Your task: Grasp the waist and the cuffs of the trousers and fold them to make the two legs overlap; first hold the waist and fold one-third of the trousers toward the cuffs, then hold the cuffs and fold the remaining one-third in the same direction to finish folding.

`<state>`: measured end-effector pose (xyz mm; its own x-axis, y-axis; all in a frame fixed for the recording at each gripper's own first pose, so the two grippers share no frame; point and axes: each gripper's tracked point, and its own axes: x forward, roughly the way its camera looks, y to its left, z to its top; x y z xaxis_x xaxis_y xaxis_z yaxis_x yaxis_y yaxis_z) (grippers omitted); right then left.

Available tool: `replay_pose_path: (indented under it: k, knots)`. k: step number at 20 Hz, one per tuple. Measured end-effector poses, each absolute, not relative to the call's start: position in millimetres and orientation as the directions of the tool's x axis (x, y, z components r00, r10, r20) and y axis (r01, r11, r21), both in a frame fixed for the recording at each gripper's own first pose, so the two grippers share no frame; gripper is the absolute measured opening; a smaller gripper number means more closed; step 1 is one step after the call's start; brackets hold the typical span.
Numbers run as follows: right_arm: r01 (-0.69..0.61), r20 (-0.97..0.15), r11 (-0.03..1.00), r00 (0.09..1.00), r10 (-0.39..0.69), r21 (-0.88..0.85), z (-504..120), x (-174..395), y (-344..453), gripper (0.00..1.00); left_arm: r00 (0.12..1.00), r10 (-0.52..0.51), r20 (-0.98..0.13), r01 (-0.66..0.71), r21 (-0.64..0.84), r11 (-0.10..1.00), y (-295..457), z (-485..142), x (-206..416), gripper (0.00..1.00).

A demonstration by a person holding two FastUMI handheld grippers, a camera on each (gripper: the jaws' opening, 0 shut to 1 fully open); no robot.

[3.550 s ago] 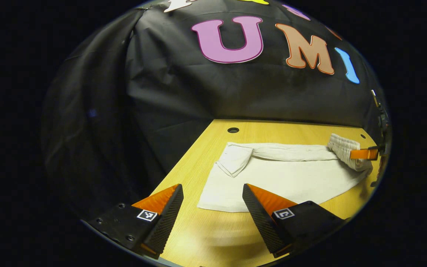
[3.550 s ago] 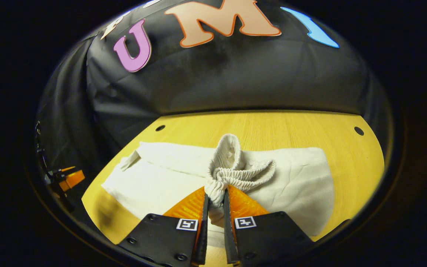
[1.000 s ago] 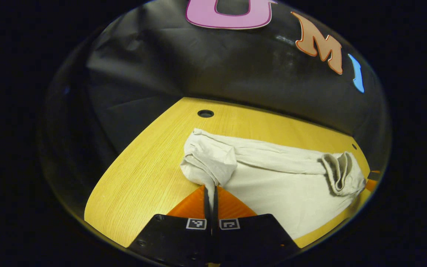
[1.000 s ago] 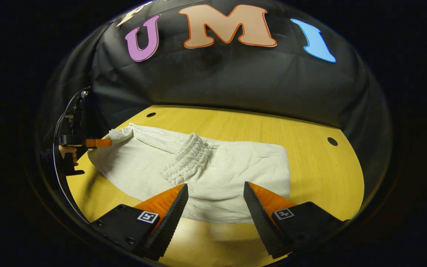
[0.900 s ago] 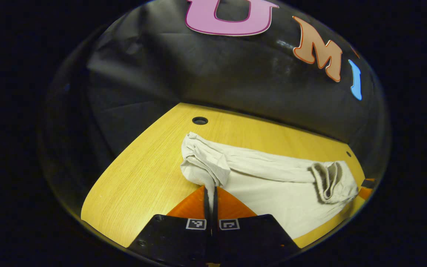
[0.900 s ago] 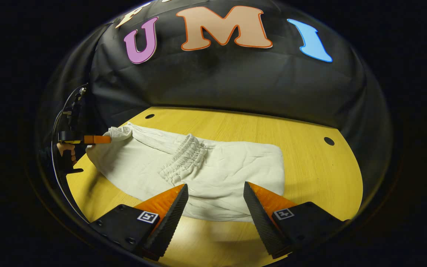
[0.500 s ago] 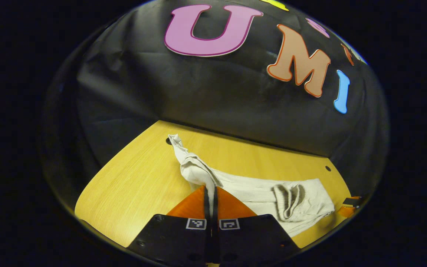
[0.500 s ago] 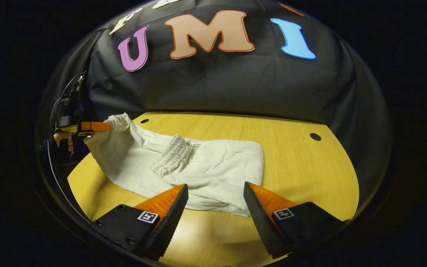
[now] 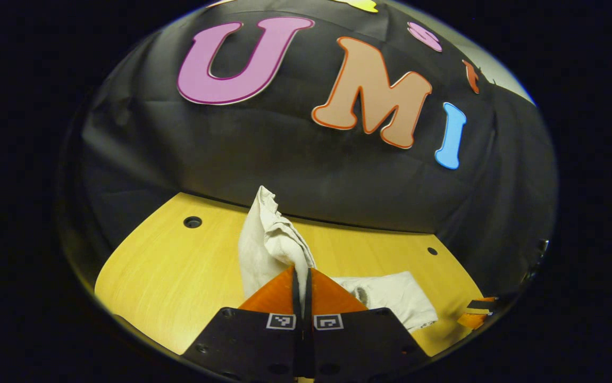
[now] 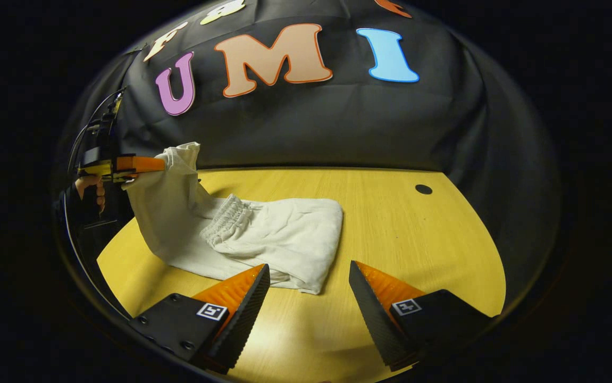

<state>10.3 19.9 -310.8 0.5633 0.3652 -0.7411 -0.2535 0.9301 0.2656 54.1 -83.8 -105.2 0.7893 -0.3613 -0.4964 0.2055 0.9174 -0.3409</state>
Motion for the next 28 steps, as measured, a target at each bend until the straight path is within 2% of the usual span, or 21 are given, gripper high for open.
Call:
replay_pose_path:
  k: [6,7,8,15,24,25,26,28]
  knots:
    - [-0.204,-0.744,0.946,0.584,0.325,0.252,-305.4,-1.8,-18.3,0.96,0.756,-0.459,-0.467,0.314,-0.357,0.880,-159.5,-88.2,53.2,0.00]
    - [-0.195,-0.745,0.949,0.588,0.316,0.248,-304.3,-4.5,-25.7,0.92,0.750,-0.473,-0.463,0.330,-0.357,0.874,-171.6,-85.7,52.6,0.00]
    - [-0.186,-0.746,0.951,0.590,0.308,0.245,-303.0,-5.8,-32.0,0.96,0.743,-0.488,-0.458,0.348,-0.357,0.867,-184.2,-83.6,51.8,0.00]
    - [-0.114,-0.763,0.969,0.598,0.244,0.219,-300.2,-28.3,-77.8,0.96,0.670,-0.575,-0.470,0.435,-0.379,0.817,-266.1,-93.4,41.7,0.00]
    - [-0.045,-0.774,0.979,0.605,0.184,0.197,-298.3,-46.7,-113.2,0.96,0.574,-0.585,-0.573,0.461,-0.365,0.809,-320.4,-151.5,8.9,0.00]
    - [-0.042,-0.773,0.980,0.608,0.181,0.196,-297.5,-49.2,-115.8,0.92,0.565,-0.587,-0.580,0.466,-0.363,0.807,-324.9,-157.9,2.3,0.00]
    - [-0.039,-0.772,0.979,0.609,0.182,0.200,-296.9,-50.4,-117.7,0.96,0.559,-0.585,-0.588,0.471,-0.355,0.808,-328.8,-163.0,-2.7,0.00]
    - [-0.046,-0.768,0.976,0.610,0.195,0.211,-296.1,-53.7,-118.6,0.96,0.547,-0.582,-0.602,0.473,-0.352,0.808,-334.6,-176.7,-13.0,0.00]
